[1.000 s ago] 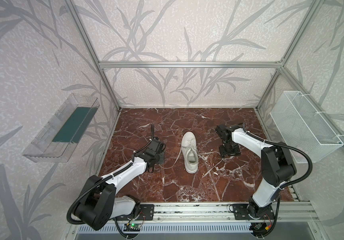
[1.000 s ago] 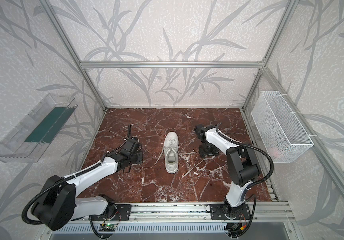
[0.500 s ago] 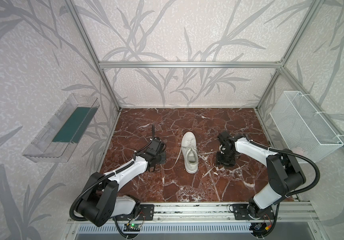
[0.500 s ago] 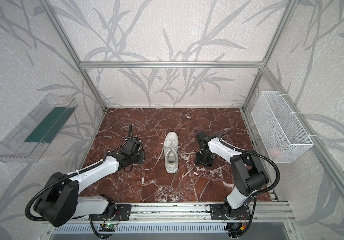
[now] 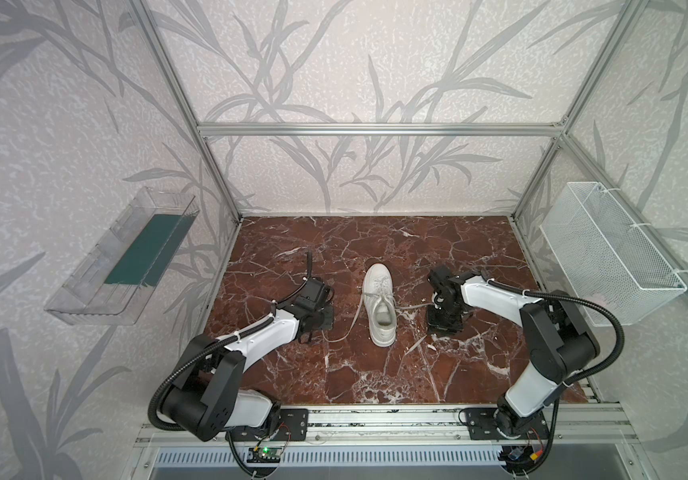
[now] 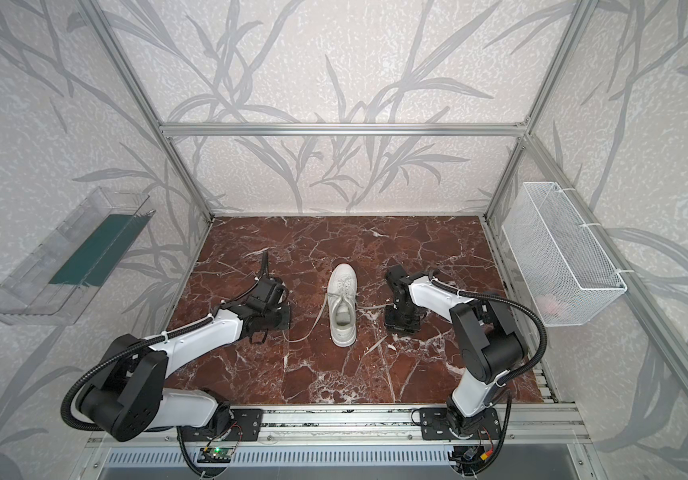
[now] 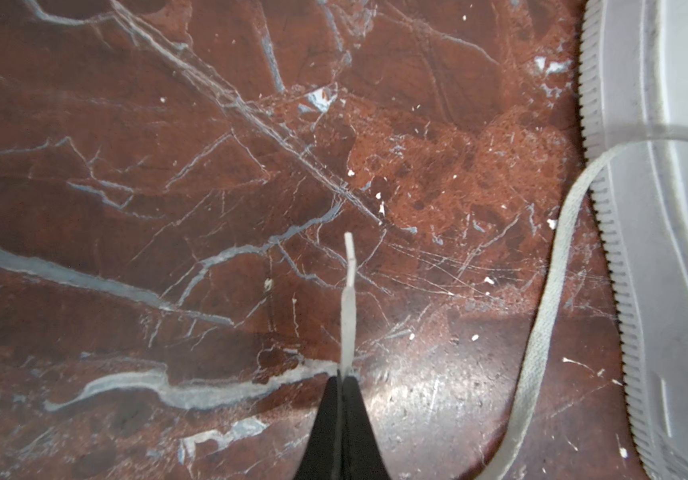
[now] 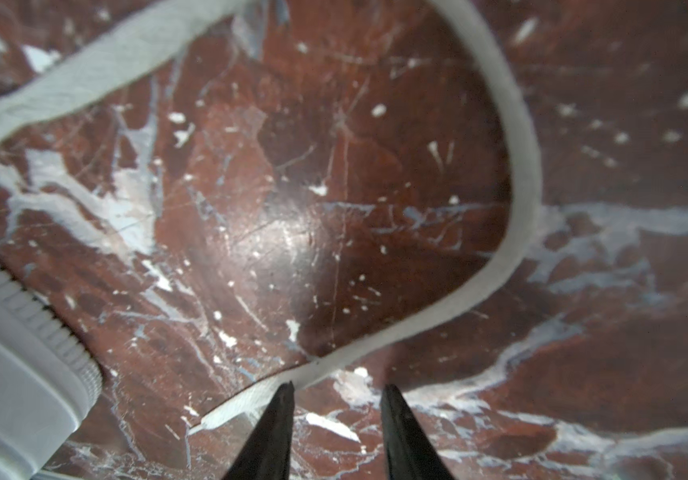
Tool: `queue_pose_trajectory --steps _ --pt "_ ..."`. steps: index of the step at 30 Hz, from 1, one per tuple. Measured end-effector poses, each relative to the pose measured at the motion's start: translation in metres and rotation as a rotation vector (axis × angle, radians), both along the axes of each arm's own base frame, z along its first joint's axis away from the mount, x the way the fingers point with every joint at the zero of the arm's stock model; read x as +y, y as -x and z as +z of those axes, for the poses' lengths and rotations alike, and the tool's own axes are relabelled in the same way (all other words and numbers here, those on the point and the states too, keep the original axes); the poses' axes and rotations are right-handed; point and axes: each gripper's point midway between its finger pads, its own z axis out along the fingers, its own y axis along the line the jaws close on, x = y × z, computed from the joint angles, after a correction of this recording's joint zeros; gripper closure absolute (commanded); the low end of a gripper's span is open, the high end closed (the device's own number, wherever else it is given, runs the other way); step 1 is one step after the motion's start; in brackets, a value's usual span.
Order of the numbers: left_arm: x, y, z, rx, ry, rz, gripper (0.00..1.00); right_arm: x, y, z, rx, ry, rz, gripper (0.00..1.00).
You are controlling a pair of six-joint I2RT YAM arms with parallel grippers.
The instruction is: Tie the shoes
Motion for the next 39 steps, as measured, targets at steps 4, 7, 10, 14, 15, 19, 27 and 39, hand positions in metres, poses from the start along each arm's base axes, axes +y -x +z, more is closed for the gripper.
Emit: queue_pose_trajectory --steps 4,7,10,14,15,19,27,39 --pt "0.0 0.001 -0.003 0.009 -0.004 0.0 0.96 0.0 -0.003 0.0 -0.003 0.008 0.005 0.71" --pt "0.0 0.001 -0.003 0.008 -0.004 0.0 0.95 -0.002 -0.004 -0.001 -0.006 0.02 0.008 0.75" --pt "0.0 0.001 -0.003 0.008 -0.004 0.0 0.92 -0.005 -0.003 -0.002 -0.005 0.038 0.012 0.81" --pt "0.0 0.001 -0.003 0.01 0.001 0.001 0.88 -0.008 -0.004 -0.002 -0.009 0.057 0.015 0.9" --pt "-0.001 0.001 -0.003 0.01 0.003 0.002 0.88 -0.009 -0.004 -0.002 -0.01 0.059 0.017 0.91" --pt "-0.002 0.001 -0.003 0.012 0.012 0.002 0.86 -0.009 -0.005 -0.001 -0.018 0.057 0.03 0.97" --pt "-0.001 0.003 0.005 -0.021 0.038 0.018 0.72 -0.011 -0.011 0.012 -0.065 0.037 0.027 0.83" --pt "0.005 0.004 0.015 -0.078 0.043 0.041 0.63 -0.009 -0.013 0.004 -0.053 0.028 0.035 0.75"
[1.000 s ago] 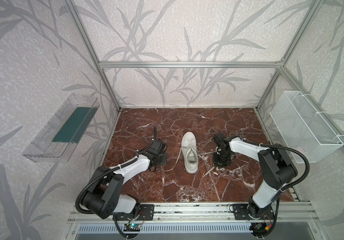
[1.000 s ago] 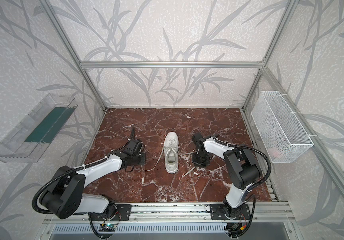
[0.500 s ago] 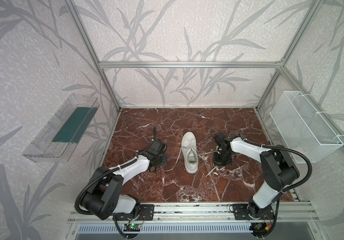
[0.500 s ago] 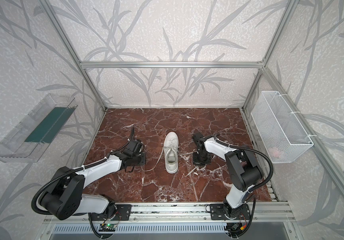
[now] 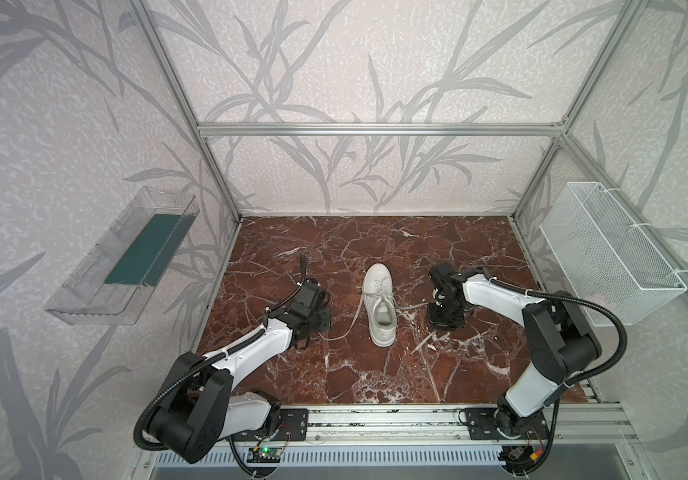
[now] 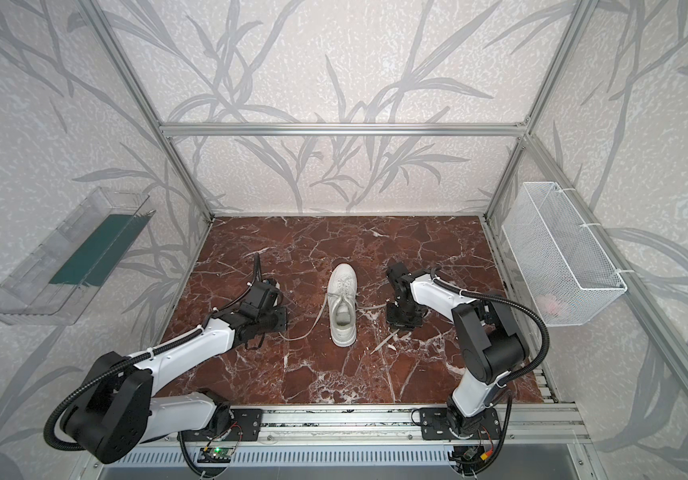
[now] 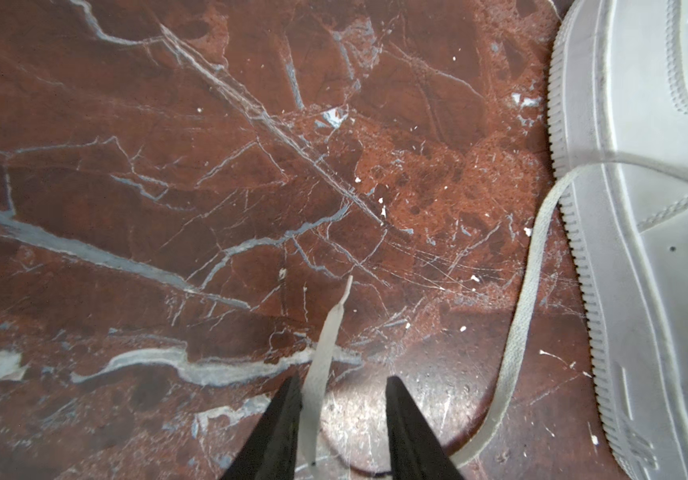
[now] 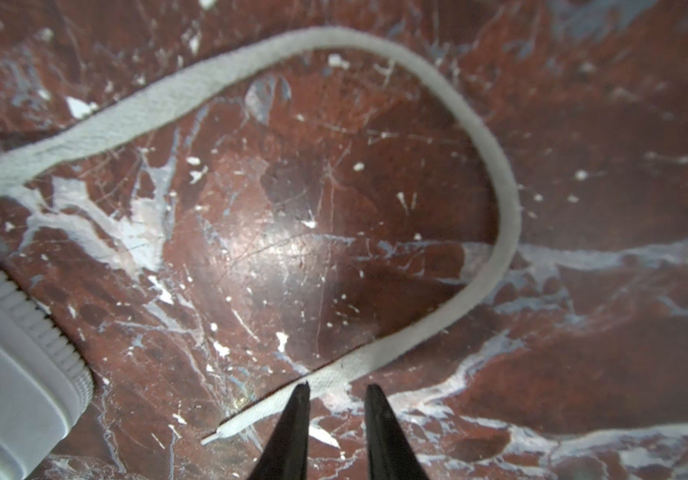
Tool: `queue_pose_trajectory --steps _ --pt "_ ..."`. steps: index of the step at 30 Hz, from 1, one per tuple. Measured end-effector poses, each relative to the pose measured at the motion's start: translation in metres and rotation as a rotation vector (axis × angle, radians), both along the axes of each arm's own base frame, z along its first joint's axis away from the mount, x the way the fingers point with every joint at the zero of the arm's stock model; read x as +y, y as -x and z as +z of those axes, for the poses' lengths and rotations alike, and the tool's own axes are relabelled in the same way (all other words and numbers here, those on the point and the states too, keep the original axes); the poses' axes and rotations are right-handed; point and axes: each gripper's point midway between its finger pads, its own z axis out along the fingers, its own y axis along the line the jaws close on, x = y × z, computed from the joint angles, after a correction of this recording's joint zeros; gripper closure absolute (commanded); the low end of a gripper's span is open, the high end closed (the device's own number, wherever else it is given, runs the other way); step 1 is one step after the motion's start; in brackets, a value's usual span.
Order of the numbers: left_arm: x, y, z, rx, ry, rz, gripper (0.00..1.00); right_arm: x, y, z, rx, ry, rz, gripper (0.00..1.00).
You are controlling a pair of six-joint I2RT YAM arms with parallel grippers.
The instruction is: Tie the shoes
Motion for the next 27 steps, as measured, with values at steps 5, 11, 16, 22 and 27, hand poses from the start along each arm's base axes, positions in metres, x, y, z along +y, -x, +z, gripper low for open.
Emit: queue_pose_trajectory --steps 5,11,16,22,27 --pt "-0.001 -0.002 0.002 -0.009 0.003 0.0 0.62 0.0 -0.001 -0.006 0.016 0.01 -0.004 0.79" --pt "-0.001 -0.003 0.002 -0.026 0.006 -0.003 0.62 -0.003 -0.003 -0.007 0.023 0.033 -0.006 0.9" --pt "0.001 -0.005 0.002 -0.048 -0.003 0.001 0.62 -0.006 -0.003 -0.008 0.022 0.049 0.0 1.0" --pt "0.001 -0.013 0.008 -0.089 -0.001 0.01 0.62 -0.007 -0.002 -0.001 0.016 0.036 0.014 1.0" --pt "0.001 -0.017 0.007 -0.088 -0.005 0.019 0.55 -0.005 -0.016 0.05 -0.094 -0.028 -0.003 1.0"
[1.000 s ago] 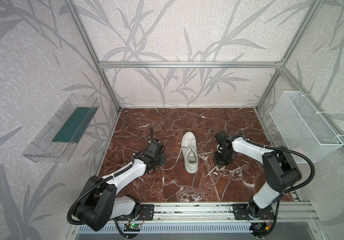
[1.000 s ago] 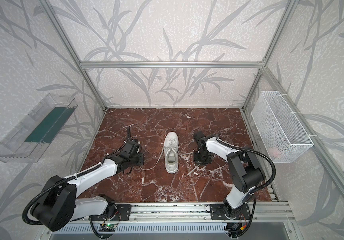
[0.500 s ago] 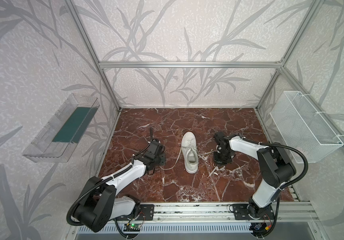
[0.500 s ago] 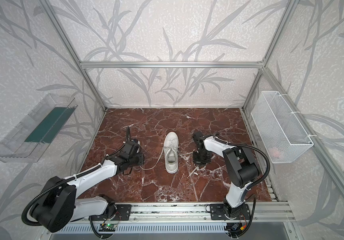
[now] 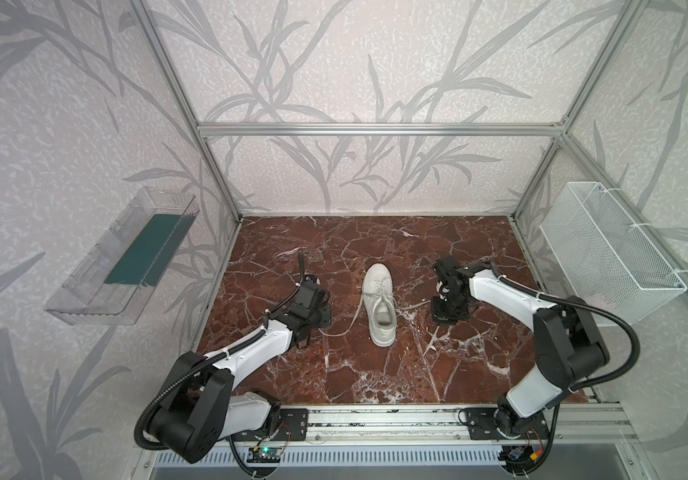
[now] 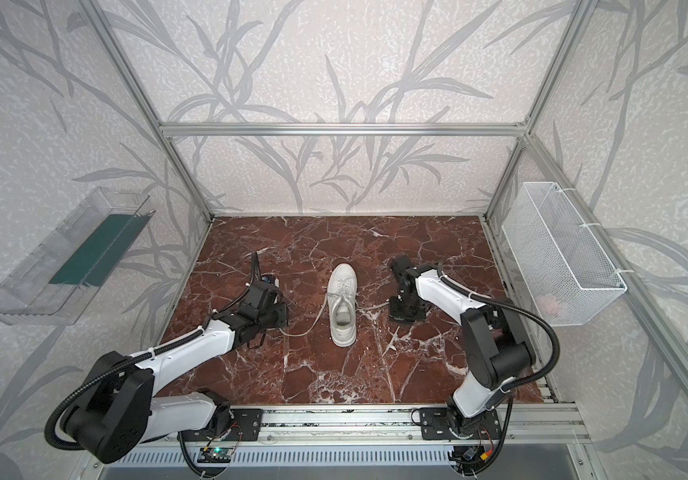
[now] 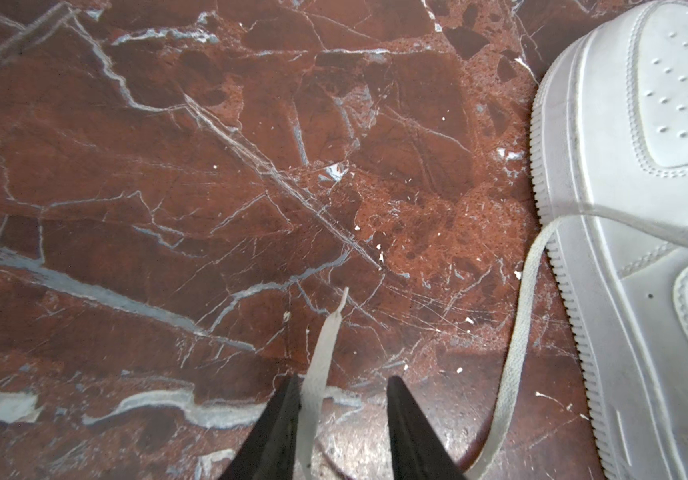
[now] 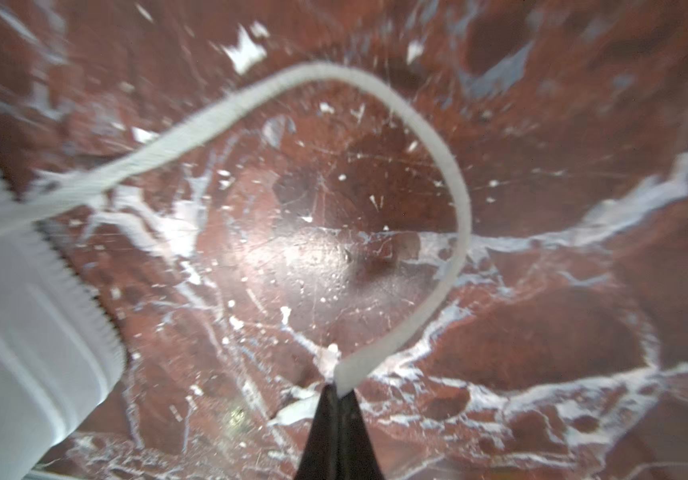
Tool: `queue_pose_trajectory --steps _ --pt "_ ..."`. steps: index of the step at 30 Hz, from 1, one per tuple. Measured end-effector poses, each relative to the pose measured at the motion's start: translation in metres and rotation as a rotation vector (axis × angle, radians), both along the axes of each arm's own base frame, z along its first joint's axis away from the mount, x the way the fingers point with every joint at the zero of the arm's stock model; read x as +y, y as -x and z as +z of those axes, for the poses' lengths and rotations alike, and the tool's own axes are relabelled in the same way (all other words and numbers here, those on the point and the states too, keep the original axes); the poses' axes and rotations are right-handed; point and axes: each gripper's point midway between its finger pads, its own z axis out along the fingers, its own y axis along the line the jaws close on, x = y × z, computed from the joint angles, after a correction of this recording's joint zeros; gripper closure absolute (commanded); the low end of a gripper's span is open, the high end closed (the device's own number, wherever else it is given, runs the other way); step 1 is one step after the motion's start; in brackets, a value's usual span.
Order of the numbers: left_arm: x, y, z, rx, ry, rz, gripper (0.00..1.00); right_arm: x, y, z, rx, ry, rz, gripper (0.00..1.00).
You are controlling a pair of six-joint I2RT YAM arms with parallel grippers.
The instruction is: Tie the shoes
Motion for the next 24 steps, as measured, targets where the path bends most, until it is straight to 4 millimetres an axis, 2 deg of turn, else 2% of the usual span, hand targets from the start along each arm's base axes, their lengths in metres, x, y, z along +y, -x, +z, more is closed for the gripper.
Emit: queue_pose_trajectory --steps 4,5,12,15,18,24 --pt "-0.001 -0.003 0.002 -0.007 0.014 0.013 0.35 0.012 -0.022 0.053 -0.134 -0.083 -0.001 1.0" --pt "-0.001 -0.003 0.003 -0.007 0.019 0.017 0.33 0.016 -0.026 0.064 -0.158 -0.109 0.0 1.0" --pt "0.007 0.004 0.017 -0.06 0.041 0.049 0.17 0.039 -0.036 0.101 -0.202 -0.231 -0.004 1.0" --pt "0.022 0.008 0.027 -0.092 0.058 0.109 0.16 0.048 -0.042 0.12 -0.231 -0.278 -0.004 1.0" --pt "0.046 0.013 0.024 -0.09 0.074 0.201 0.15 0.053 -0.048 0.135 -0.262 -0.305 -0.005 1.0" --pt "0.09 0.026 0.01 -0.026 0.056 0.377 0.13 0.051 -0.049 0.138 -0.269 -0.297 -0.01 1.0"
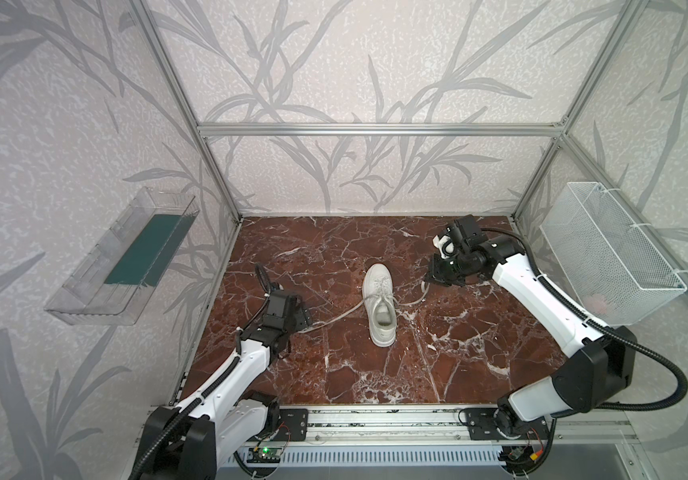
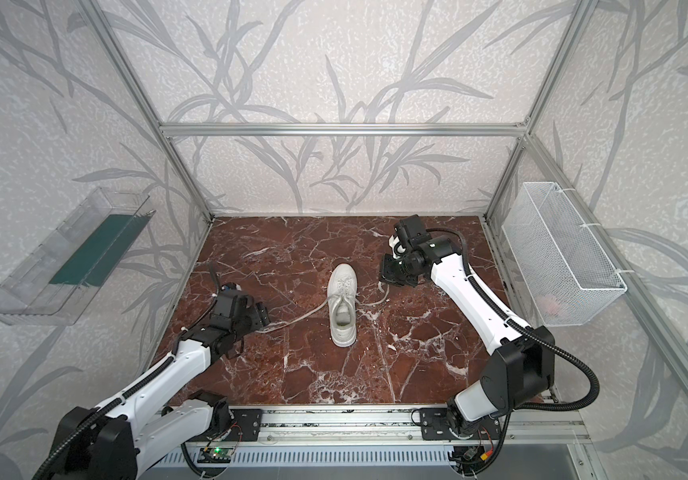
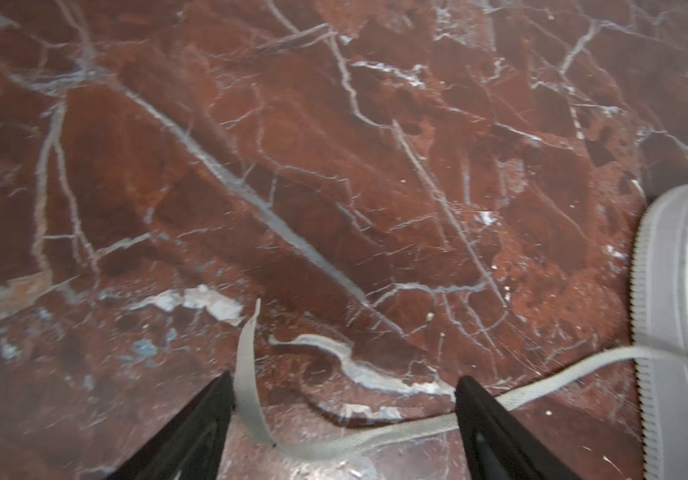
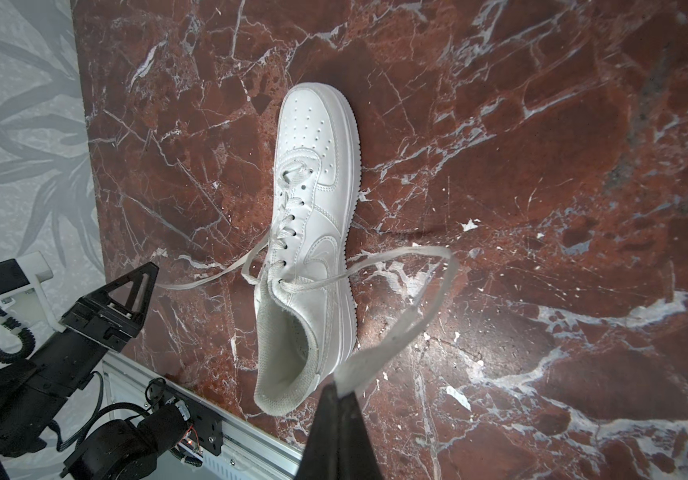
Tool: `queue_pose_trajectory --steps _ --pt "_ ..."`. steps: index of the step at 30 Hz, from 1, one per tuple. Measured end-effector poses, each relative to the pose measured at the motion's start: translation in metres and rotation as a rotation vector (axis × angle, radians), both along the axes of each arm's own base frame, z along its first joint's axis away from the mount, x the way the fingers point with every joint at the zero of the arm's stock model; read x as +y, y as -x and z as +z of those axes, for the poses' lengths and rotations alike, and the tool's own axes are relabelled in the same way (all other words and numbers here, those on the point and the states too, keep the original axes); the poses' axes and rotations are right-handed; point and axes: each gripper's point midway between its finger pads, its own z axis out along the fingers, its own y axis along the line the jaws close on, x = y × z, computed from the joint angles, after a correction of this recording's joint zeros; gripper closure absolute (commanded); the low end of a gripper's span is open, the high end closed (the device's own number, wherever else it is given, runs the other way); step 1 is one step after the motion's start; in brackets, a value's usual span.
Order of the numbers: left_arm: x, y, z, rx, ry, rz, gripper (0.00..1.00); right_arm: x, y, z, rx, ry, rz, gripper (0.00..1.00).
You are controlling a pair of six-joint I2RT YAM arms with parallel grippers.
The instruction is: Tie the shoes
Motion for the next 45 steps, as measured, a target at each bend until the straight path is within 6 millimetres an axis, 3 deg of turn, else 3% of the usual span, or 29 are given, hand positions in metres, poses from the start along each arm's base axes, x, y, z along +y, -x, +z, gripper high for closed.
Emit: queue_pose_trajectory --steps 8,15,18,24,28,33,45 --pt "0.046 0.007 -0.005 0.029 0.032 0.205 0.12 -0.031 0.0 0.004 -0.036 0.062 -0.046 1.0" --pt "0.074 0.014 0.004 -0.016 0.04 0.325 0.12 -0.053 0.01 0.004 -0.056 0.121 -0.066 1.0" --pt "0.075 0.012 0.011 -0.044 0.041 0.314 0.12 -0.054 0.014 -0.001 -0.043 0.124 -0.064 1.0" --pt "0.056 0.001 0.024 -0.104 0.074 0.191 0.13 -0.045 0.015 0.003 -0.049 0.121 -0.041 1.0" --pt "0.029 -0.004 0.025 -0.108 0.085 0.079 0.14 -0.014 0.01 0.019 -0.081 0.092 0.018 1.0" --pt "-0.009 -0.002 0.018 -0.084 0.092 -0.059 0.15 0.05 -0.003 0.042 -0.133 0.008 0.111 1.0" --pt "-0.016 0.015 0.003 -0.08 0.12 -0.06 0.15 0.181 -0.05 0.068 -0.16 -0.182 0.189 1.0"
